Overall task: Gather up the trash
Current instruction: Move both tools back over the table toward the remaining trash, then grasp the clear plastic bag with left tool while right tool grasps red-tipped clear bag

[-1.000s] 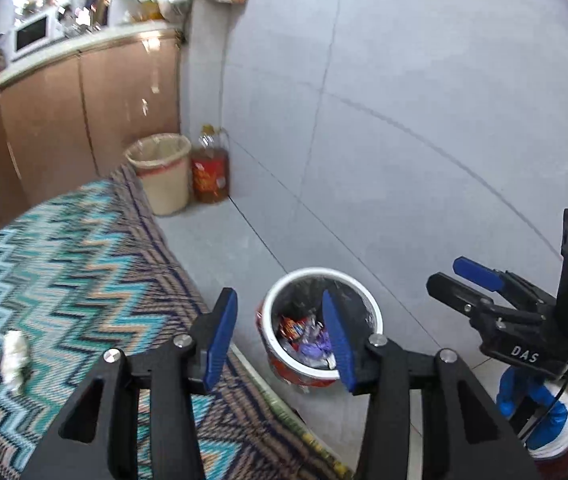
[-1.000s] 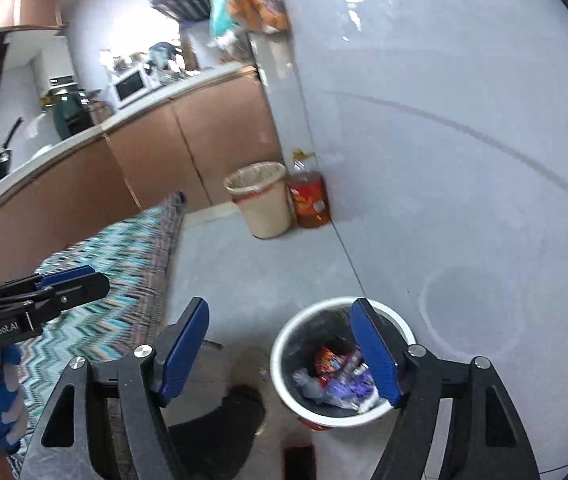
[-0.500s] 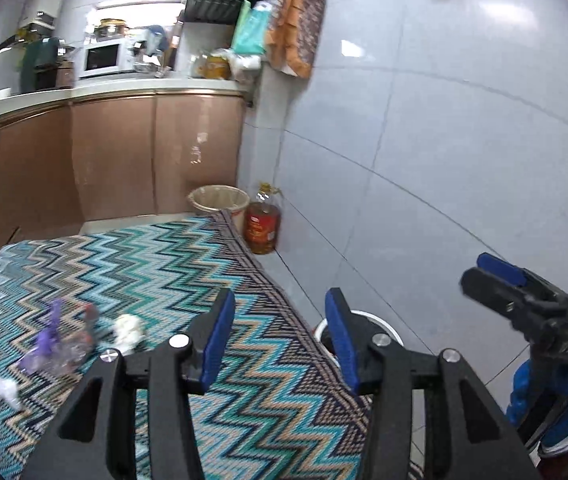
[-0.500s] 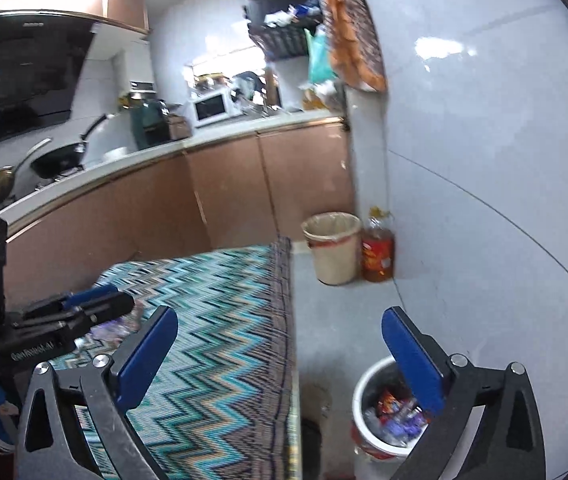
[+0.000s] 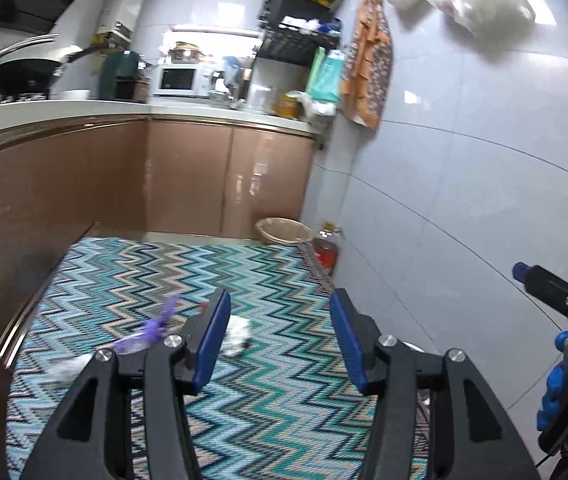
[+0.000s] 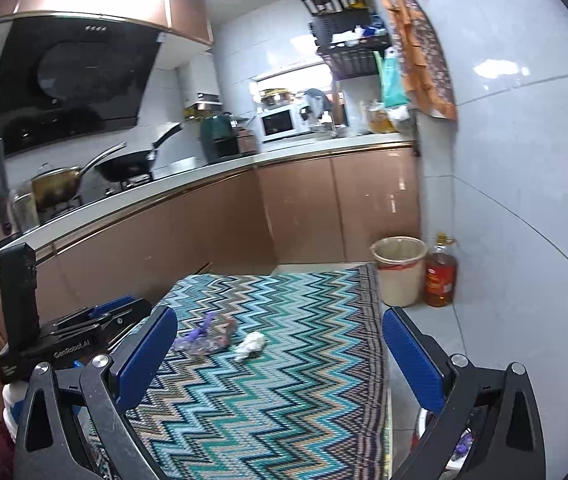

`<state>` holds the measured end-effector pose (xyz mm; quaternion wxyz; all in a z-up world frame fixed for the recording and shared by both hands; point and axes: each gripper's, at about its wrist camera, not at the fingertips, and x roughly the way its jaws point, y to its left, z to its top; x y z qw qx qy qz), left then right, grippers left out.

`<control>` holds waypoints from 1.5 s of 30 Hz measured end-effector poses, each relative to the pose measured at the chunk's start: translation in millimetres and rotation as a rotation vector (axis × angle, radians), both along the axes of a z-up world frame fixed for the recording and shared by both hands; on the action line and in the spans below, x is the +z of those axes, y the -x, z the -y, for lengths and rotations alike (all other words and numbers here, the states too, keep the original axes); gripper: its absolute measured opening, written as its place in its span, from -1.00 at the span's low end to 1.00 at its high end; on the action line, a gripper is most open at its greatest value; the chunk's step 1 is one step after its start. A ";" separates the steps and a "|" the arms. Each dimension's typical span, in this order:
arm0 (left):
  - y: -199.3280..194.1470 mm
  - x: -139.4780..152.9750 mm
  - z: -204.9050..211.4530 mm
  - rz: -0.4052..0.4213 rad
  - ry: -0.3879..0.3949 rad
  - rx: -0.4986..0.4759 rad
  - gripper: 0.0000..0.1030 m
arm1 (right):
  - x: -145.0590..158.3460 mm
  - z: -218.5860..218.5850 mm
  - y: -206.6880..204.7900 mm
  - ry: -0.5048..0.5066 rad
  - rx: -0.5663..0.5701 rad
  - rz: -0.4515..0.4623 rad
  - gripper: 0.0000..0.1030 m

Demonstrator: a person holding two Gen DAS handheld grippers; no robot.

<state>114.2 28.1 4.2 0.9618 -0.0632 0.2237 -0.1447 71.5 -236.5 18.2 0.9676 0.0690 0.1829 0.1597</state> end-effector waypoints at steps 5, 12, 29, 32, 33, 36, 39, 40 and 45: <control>5.3 -8.0 -42.4 -0.002 0.006 0.104 0.05 | 0.6 -19.0 -0.8 0.020 0.039 0.007 1.00; 5.2 -25.4 -88.1 -0.023 0.002 0.205 0.06 | -15.0 -35.3 -20.0 0.015 0.084 -0.026 1.00; -34.6 -98.7 -148.9 -0.187 -0.106 0.168 0.06 | -57.2 -92.5 -87.4 0.071 0.239 -0.180 0.68; -50.1 -111.4 -157.4 -0.214 -0.152 0.133 0.06 | -68.2 -102.6 -105.9 0.074 0.258 -0.217 0.68; -57.2 -116.2 -160.9 -0.225 -0.162 0.115 0.06 | -72.2 -107.2 -112.6 0.076 0.266 -0.230 0.68; -75.8 -125.4 -167.9 -0.260 -0.156 0.062 0.06 | -84.8 -123.1 -133.0 0.083 0.294 -0.267 0.64; -96.0 -138.6 -178.8 -0.307 -0.128 0.020 0.06 | -99.5 -142.5 -157.0 0.083 0.328 -0.308 0.59; -101.9 -143.7 -183.0 -0.322 -0.119 0.011 0.06 | -103.2 -148.6 -163.2 0.083 0.337 -0.319 0.57; -118.0 -162.0 -197.0 -0.368 -0.089 -0.029 0.06 | -125.5 -179.1 -195.5 0.092 0.377 -0.372 0.52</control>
